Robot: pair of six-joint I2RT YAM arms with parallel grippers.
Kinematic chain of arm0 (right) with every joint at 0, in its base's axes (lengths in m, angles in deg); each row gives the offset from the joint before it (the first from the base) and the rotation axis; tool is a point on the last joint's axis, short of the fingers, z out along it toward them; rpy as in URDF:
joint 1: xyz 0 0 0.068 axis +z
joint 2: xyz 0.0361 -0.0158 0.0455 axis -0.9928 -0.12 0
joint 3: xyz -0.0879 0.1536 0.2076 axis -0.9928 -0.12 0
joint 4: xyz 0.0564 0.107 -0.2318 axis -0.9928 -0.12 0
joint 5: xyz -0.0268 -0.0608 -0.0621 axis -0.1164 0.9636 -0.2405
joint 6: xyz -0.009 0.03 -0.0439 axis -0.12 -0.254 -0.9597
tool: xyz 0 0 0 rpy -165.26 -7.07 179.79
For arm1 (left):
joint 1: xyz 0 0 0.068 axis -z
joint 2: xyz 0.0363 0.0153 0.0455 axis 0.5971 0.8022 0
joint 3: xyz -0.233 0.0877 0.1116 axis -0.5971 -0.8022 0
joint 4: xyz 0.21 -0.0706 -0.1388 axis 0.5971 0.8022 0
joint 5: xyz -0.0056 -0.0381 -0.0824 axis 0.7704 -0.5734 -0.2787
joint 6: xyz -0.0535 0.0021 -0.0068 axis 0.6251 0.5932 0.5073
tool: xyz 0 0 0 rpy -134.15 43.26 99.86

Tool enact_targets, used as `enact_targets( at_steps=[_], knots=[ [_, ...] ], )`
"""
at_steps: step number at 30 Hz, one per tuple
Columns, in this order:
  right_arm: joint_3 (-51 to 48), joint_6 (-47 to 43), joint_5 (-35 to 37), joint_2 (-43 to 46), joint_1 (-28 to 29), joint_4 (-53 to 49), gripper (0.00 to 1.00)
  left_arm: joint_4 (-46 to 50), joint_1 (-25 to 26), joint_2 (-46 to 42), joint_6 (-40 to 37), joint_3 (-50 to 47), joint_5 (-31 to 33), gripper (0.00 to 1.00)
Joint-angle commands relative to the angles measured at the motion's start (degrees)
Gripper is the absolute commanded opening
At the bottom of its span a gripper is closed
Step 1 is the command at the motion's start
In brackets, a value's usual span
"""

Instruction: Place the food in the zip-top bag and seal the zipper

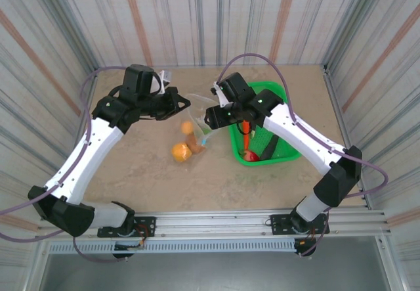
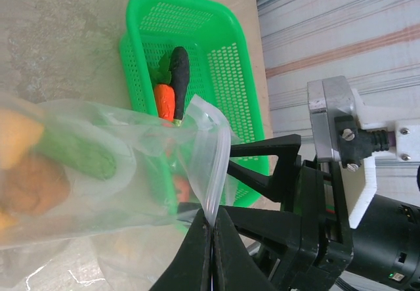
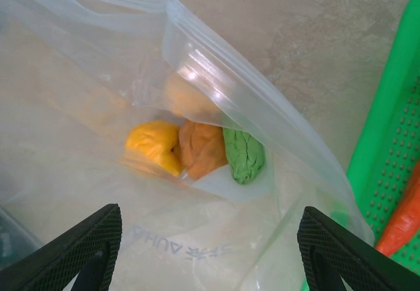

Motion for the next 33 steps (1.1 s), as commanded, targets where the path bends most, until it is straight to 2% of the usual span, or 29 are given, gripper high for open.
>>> enact_targets(
  at_steps=[1,4,8,15,19,28,33],
  knots=[
    [2.4,-1.2,0.2,2.6,-0.4,-1.5,0.72,-0.3,-1.0,-1.9,-1.1,-1.6,-0.6,0.00],
    [2.7,-0.4,-3.2,5.2,-1.3,-0.1,0.70,-0.6,-1.3,-1.9,-1.1,-2.1,-0.8,0.00],
    [1.6,2.5,-7.4,8.3,-5.6,2.3,0.65,-0.6,-1.3,-1.8,-1.7,-1.6,-0.7,0.00],
    [-3.4,4.0,-4.1,8.9,-15.1,1.4,0.57,-0.2,-1.5,-2.6,-2.6,-1.8,-0.6,0.00],
    [-4.8,3.2,-4.5,3.9,-19.4,-0.5,0.56,0.0,-2.1,-3.5,-3.0,-2.4,-1.0,0.00],
    [-0.6,-0.8,1.9,-12.1,-20.2,-4.3,0.57,-2.0,-3.7,-6.2,-3.8,-6.4,-3.4,0.00],
    [2.6,-0.9,2.7,-19.4,-20.4,-4.6,0.56,-2.4,-3.6,-6.7,-4.2,-6.8,-3.7,0.00]
  ],
)
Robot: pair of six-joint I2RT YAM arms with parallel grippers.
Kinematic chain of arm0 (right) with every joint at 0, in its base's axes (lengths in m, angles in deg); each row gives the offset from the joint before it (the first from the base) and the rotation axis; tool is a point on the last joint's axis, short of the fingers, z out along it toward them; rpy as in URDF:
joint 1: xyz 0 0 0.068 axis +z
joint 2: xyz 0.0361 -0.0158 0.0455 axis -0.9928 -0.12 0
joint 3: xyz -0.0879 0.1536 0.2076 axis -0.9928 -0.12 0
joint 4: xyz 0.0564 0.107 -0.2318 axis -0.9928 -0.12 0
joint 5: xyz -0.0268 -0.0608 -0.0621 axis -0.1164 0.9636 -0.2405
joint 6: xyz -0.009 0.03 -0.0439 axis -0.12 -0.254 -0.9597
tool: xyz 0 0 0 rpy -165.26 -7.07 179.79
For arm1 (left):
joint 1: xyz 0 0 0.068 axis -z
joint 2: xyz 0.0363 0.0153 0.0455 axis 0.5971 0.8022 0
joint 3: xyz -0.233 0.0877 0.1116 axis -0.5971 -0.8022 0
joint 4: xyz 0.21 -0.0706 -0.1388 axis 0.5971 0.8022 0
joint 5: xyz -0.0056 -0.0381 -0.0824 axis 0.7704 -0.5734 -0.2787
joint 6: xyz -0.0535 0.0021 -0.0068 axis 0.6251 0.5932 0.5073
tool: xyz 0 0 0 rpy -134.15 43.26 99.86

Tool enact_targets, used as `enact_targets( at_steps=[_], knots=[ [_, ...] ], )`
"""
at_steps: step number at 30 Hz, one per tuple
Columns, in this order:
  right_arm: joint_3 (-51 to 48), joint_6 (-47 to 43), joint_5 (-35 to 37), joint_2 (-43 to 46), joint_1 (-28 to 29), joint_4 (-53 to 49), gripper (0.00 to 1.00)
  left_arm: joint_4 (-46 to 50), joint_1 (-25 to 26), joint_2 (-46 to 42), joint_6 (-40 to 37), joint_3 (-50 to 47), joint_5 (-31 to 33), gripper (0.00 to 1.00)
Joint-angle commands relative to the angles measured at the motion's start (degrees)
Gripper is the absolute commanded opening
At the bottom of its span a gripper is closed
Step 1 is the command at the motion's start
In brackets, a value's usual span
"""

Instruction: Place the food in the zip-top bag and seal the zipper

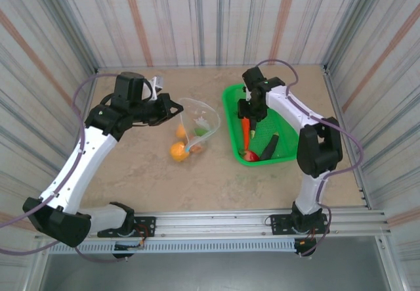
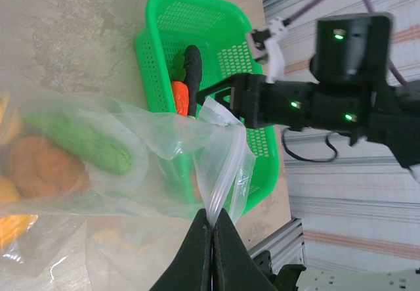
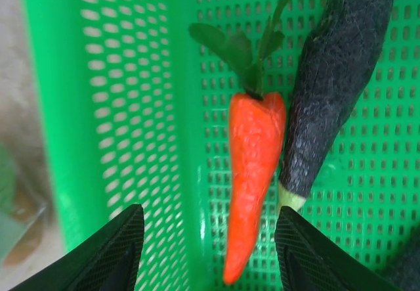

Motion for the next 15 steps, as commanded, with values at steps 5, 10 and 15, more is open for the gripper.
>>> enact_targets(
  at_steps=[5,10,15],
  knots=[
    [7.3,-1.8,3.2,-8.3,-0.5,-3.9,0.55,-1.1,0.6,-2.7,-3.0,-1.4,1.4,0.00],
    [10.8,-3.0,6.7,-12.5,-0.1,-5.5,0.54,-0.9,1.2,-3.2,-3.9,-1.3,2.6,0.00],
    [12.7,-4.2,8.6,-15.1,0.0,-7.1,0.54,-0.7,1.4,-3.0,-4.3,-1.1,3.3,0.00]
  ],
)
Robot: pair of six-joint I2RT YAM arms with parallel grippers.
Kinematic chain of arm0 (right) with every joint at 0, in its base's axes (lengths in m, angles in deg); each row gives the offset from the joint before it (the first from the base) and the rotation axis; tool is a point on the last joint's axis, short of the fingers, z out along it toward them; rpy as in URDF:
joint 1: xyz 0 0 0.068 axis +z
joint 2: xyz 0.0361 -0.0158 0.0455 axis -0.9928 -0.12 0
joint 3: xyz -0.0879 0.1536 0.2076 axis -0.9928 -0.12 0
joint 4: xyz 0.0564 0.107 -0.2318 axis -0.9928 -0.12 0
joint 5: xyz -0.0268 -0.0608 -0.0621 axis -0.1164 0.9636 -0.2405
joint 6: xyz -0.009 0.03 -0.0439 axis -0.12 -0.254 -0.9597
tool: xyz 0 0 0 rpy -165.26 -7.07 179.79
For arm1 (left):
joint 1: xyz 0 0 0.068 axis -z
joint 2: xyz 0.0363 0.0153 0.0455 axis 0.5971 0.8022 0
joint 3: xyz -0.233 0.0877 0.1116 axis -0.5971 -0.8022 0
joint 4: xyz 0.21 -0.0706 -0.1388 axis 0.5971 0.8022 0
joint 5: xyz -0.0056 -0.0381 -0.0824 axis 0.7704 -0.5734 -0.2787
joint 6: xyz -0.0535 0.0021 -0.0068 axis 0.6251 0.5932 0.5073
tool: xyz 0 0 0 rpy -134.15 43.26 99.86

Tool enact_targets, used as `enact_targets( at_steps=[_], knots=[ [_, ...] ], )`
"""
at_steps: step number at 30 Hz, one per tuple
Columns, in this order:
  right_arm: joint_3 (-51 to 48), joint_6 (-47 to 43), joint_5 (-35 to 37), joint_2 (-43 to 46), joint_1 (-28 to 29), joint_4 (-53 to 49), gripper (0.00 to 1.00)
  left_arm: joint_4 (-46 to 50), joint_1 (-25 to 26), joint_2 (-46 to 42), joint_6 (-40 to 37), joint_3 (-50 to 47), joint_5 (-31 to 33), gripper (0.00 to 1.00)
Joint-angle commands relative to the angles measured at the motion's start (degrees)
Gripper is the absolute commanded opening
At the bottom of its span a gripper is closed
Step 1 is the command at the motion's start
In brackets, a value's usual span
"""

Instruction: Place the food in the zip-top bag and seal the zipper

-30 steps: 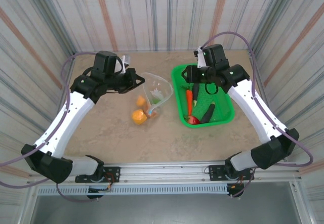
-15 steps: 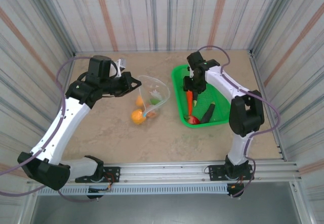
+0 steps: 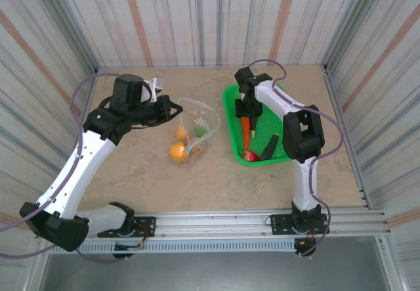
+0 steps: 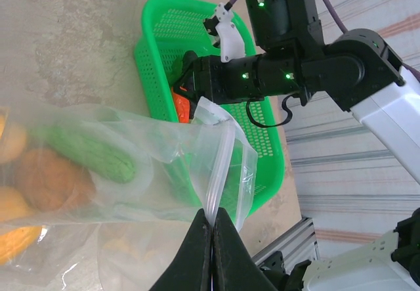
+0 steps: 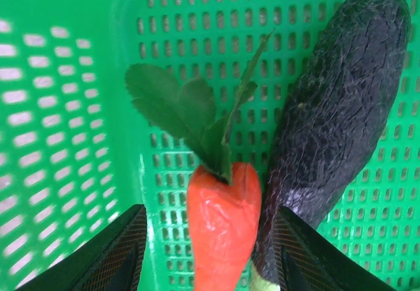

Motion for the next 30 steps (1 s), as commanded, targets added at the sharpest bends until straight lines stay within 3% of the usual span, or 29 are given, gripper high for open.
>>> enact_targets(
  at_steps=[1,8,14,16,24,30],
  knots=[
    [1.6,-1.8,1.9,-1.9,0.0,-3.1,0.54,-0.2,0.4,-0.9,-1.7,-0.3,1.2,0.00],
    [4.7,-2.6,-1.2,-6.6,-0.1,-4.6,0.52,-0.2,0.3,-1.2,-2.0,-0.6,1.9,0.00],
    [4.8,-2.2,-2.1,-6.5,-0.3,-4.2,0.30,0.2,0.4,-1.3,-2.2,-0.2,2.3,0.00],
    [4.1,-1.9,-2.0,-4.7,-0.2,-3.5,0.27,0.3,0.3,-1.1,-2.3,0.1,2.4,0.00],
    [-2.6,-0.3,-0.1,10.4,-0.6,3.5,0.26,-1.2,-0.2,-0.4,-0.4,0.0,1.0,0.00],
    [-16.2,-0.1,-4.7,28.9,-0.4,19.5,0.29,-4.3,-1.0,0.6,3.9,-1.5,-3.0,0.00]
  ],
)
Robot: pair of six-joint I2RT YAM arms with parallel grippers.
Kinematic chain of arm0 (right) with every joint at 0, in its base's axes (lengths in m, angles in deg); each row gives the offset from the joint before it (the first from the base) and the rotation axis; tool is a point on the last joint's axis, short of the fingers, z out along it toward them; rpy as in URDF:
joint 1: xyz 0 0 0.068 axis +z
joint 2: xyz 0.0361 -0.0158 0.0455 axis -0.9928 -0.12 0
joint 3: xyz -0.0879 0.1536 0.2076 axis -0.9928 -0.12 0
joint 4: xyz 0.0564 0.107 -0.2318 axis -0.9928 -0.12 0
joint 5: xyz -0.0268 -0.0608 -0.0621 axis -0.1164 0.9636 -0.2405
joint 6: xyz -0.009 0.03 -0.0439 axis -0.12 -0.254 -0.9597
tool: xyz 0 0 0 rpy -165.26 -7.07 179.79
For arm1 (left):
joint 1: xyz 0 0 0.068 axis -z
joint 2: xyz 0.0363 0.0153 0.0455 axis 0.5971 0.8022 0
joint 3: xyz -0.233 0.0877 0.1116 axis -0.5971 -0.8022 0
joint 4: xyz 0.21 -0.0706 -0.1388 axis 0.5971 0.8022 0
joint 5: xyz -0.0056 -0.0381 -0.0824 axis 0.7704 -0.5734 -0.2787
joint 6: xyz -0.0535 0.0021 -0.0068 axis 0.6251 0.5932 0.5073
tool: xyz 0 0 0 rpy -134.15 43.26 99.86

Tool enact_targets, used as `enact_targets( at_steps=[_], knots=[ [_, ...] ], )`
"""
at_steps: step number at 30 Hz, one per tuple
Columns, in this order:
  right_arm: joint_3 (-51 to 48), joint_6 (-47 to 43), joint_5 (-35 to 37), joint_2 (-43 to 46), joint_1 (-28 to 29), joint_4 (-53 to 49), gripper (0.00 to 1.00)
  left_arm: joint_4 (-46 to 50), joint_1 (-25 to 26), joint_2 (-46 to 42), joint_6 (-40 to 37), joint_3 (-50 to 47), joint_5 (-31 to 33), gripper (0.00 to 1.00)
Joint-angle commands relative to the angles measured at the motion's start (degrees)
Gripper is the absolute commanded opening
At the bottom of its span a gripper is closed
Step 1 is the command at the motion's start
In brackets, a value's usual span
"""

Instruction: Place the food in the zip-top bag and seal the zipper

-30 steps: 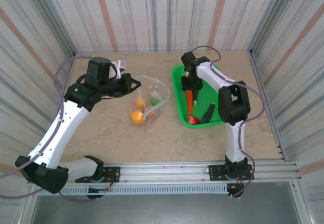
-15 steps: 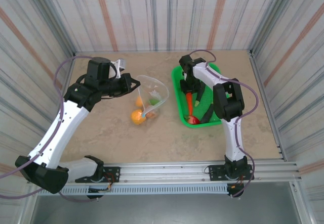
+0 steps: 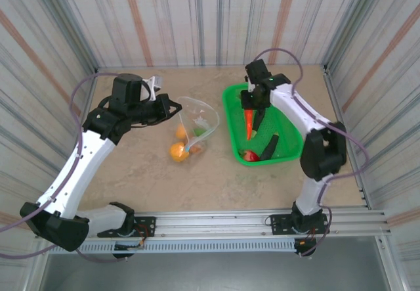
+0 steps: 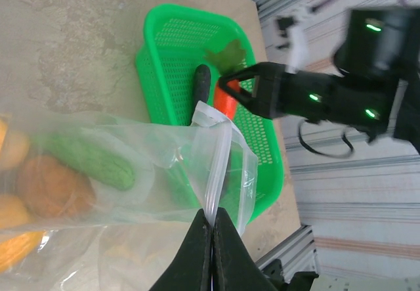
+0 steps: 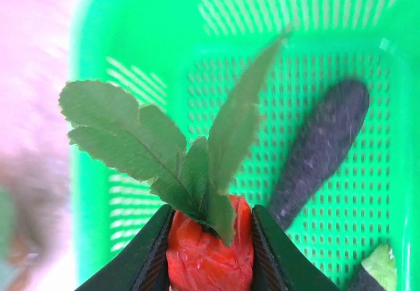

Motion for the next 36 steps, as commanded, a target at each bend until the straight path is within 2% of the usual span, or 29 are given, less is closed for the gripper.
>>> enact_targets(
  at_steps=[1,8,11,15,25,28,32,36],
  knots=[
    [-6.7,1.3,-3.7,10.5,0.0,12.1,0.29,-3.3,-0.4,0.5,3.3,-1.5,-3.3,0.00],
    [-21.9,-4.1,-9.9,28.5,3.6,39.2,0.25,-3.9,-0.4,2.0,5.3,-1.0,-5.4,0.00],
    [-22.9,-8.9,-11.6,31.2,6.1,44.1,0.25,-4.0,-0.4,2.1,6.1,-0.9,-5.5,0.00],
    [-20.3,-9.7,-13.8,32.6,8.1,45.9,0.26,-4.0,-0.5,2.2,6.7,-1.2,-5.6,0.00],
    [-23.0,-10.5,-17.1,31.7,16.5,61.8,0.31,-5.5,-2.8,2.1,10.6,-2.1,-8.0,0.00],
    [-27.2,-12.0,-16.6,30.3,19.3,70.4,0.32,-6.2,-3.8,2.2,12.3,-2.3,-8.1,0.00],
    [-30.7,-12.4,-14.6,27.5,21.2,76.6,0.34,-7.3,-4.7,2.6,14.4,-2.1,-9.8,0.00],
    [-35.3,-9.0,-11.1,24.4,22.4,84.9,0.35,-8.5,-4.7,2.8,15.5,-2.3,-9.7,0.00]
  ],
)
